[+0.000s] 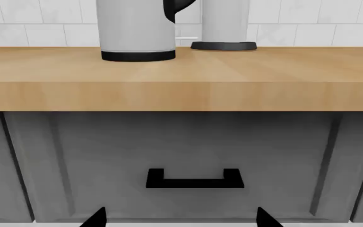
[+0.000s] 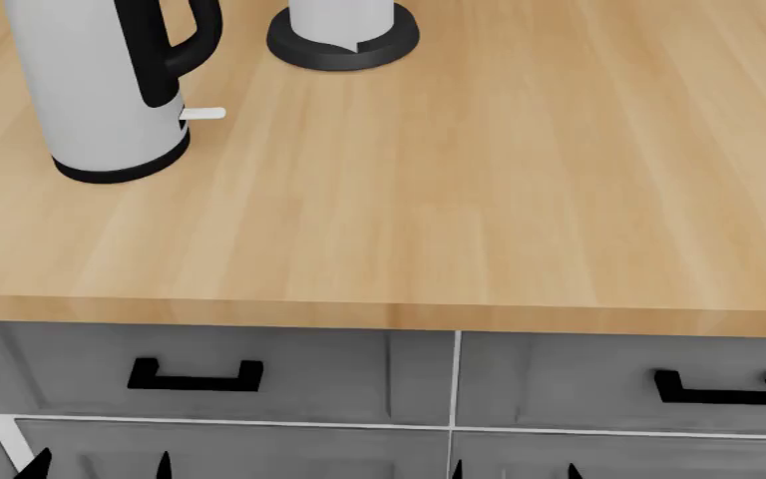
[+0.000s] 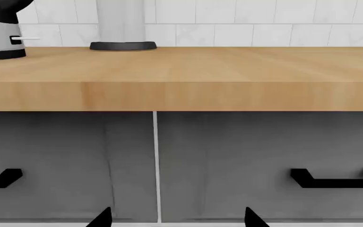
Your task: Press down the lever to turn on the electric kettle.
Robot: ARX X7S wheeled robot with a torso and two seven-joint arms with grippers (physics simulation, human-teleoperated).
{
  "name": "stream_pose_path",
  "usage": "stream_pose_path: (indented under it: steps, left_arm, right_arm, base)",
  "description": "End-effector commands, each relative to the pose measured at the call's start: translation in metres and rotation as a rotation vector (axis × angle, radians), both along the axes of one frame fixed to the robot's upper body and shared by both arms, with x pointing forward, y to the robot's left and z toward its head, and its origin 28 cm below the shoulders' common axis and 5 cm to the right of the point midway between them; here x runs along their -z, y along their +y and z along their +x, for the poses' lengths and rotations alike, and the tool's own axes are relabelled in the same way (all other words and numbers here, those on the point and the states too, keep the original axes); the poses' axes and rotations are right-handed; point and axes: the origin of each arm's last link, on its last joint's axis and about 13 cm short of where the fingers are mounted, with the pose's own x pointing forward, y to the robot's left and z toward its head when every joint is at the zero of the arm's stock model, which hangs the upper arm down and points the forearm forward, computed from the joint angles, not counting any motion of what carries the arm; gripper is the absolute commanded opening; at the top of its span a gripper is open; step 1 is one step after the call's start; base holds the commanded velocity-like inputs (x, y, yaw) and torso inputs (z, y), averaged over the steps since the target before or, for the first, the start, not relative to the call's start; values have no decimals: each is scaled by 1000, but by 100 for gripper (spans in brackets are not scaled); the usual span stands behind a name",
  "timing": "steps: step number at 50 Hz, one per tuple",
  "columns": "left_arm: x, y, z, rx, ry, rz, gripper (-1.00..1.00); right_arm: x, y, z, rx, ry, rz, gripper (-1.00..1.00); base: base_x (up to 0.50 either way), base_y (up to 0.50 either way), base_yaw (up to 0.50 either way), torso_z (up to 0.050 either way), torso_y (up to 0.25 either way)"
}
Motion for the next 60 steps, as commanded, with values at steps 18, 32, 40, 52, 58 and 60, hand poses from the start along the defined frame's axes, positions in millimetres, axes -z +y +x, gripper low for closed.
stream_pose_path:
  steps: [18, 32, 40, 52, 58, 60]
  left_arm:
    - [-29, 7, -9, -37, -106, 24, 100]
    - [-109, 36, -21, -134, -264, 58, 100]
    - [-122, 38, -28, -122, -299, 74, 100]
    - [-122, 44, -29, -138, -296, 64, 100]
    - [-119, 46, -30, -136, -286, 65, 100]
    - [-119, 46, -31, -135, -286, 60, 100]
  right_arm:
    - [-30, -2, -5, -14, -58, -12, 100]
    - [-123, -12, -4, -26, -212, -9, 100]
    - [-127, -2, 4, -120, -194, -32, 100]
    - [-135, 2, 6, -226, -215, 11, 100]
    - [-135, 3, 10, -238, -209, 12, 100]
    - [-134, 3, 10, -237, -208, 9, 100]
  base:
    - [0, 0, 0, 0, 0]
    - [0, 0, 0, 0, 0]
    - [0, 500, 0, 0, 0]
    - [182, 395, 0, 0, 0]
    - [500, 20, 0, 0, 0]
    - [500, 0, 0, 0, 0]
